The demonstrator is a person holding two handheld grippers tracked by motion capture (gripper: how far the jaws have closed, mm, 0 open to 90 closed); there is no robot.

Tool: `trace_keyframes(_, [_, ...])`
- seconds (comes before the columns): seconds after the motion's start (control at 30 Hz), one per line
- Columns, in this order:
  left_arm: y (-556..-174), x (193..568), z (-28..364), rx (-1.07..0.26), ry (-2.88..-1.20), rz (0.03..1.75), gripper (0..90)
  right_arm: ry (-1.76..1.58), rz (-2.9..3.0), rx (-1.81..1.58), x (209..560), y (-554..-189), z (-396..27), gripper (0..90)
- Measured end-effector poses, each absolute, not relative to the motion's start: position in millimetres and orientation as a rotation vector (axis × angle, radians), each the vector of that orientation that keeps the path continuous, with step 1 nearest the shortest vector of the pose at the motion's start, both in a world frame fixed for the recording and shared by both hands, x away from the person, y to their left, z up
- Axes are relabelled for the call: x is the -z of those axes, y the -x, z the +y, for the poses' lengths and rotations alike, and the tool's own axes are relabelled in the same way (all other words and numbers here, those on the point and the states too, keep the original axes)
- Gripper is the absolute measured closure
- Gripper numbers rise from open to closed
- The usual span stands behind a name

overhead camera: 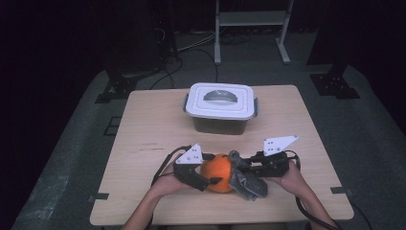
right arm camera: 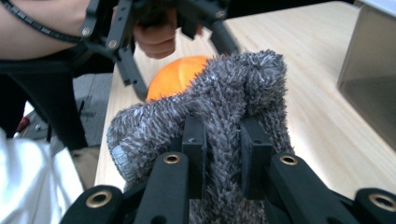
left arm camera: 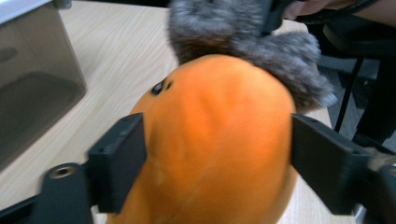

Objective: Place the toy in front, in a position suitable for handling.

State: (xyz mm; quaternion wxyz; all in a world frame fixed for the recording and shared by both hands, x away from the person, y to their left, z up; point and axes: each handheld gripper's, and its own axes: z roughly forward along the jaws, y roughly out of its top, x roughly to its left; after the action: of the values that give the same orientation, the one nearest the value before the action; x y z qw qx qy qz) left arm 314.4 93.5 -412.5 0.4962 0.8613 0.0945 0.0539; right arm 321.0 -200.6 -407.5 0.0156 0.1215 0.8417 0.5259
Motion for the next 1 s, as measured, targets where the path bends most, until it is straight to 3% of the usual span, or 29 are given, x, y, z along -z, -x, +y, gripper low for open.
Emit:
trace_keyframes(0.03, [-312.2,415.1,92.8,-0.125,-2.102,0.184,28.7,-0.364,2.648,-1.626,408.8,-320.7,-201.6,74.7])
trace_keyframes(0.07, [-312.2,415.1,92.8,-0.125,-2.102,0.184,30.4,-0.360,2.666,-1.618,409.5,-321.3,-202.5,74.7])
trace_keyframes(0.5, [-308.8,405.7,92.2,-0.205,-2.090,0.196,44.0,-0.330,2.591,-1.607,394.7,-313.9,-197.5,74.8])
trace_keyframes(0.63, [-312.3,403.3,96.4,-0.210,-2.073,0.262,44.9,-0.430,2.586,-1.480,402.6,-320.9,-205.0,74.9])
trace_keyframes(0.87, [-315.0,401.9,95.0,-0.190,-2.051,0.348,44.9,-0.385,2.478,-1.660,389.9,-313.9,-203.4,74.8])
trace_keyframes(1.0, [-316.6,403.6,96.9,-0.191,-2.058,0.373,41.8,-0.391,2.517,-1.609,402.6,-315.5,-195.4,74.7])
